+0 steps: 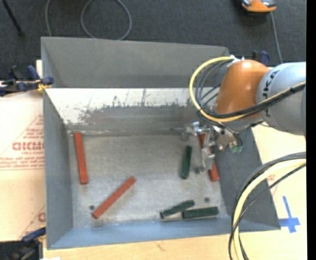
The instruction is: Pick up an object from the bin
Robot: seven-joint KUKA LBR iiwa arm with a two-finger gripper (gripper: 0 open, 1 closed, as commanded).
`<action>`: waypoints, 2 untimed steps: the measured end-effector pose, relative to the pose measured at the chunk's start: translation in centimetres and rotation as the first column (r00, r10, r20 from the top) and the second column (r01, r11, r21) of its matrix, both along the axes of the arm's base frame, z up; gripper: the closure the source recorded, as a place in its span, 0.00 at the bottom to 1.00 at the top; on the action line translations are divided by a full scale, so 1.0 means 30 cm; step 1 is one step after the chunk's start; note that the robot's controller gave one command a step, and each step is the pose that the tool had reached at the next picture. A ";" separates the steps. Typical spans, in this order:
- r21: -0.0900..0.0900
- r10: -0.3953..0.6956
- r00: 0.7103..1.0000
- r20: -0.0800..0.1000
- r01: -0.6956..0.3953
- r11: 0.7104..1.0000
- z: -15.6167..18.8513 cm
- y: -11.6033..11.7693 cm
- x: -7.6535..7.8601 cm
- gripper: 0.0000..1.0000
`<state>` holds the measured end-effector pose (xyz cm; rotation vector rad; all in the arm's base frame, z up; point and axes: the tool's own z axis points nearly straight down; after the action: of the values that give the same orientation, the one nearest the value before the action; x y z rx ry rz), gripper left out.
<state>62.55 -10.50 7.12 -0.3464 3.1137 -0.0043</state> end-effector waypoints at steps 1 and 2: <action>0.002 0.244 0.970 -0.005 -0.244 0.970 0.000 0.194 -0.010 0.00; 0.001 0.243 0.970 -0.005 -0.243 0.970 -0.001 0.190 -0.011 1.00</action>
Offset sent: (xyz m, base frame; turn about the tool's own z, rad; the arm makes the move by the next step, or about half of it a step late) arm -0.0045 0.0578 -0.0012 -0.2470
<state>62.22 -4.80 7.09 -0.7260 3.0530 -0.0005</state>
